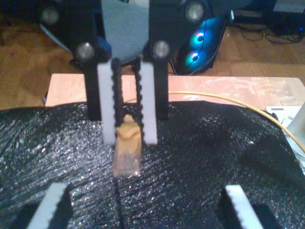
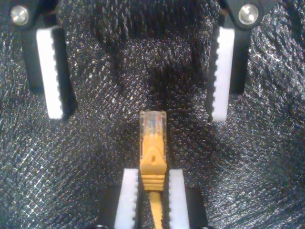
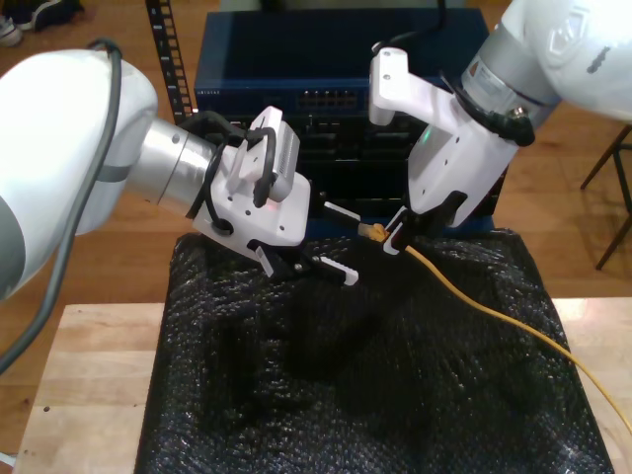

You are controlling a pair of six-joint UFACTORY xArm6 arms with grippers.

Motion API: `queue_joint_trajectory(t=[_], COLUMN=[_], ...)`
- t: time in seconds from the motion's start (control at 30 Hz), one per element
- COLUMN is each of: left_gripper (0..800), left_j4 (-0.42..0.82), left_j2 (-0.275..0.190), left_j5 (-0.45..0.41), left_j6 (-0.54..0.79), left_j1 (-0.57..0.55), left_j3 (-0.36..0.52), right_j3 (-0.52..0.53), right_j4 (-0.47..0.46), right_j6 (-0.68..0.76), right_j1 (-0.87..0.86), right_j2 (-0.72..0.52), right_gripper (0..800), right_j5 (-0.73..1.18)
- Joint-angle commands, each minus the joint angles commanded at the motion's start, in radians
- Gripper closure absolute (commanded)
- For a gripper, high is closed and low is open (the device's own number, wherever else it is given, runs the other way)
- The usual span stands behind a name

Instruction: Grab the cable and plug it in

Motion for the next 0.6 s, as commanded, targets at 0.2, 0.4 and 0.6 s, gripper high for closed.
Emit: queue_joint_trajectory(t=[0.2,0.4,0.6], left_gripper=[168,211,257], left_j4=[0.0,-0.02,-0.054], left_j2=[0.0,0.0,0.0], left_j5=[0.017,0.044,0.06], left_j6=[0.0,-0.002,-0.002], left_j1=[0.0,0.002,0.003], left_j3=[0.0,0.0,-0.002], right_j3=[0.0,0.0,0.002], right_j4=[0.002,0.002,0.002], right_j6=[0.0,0.0,0.0], right_j1=[0.002,0.003,0.003], right_j2=[0.0,0.0,-0.002], right_gripper=[794,794,794], right_j5=[0.0,0.0,0.0])
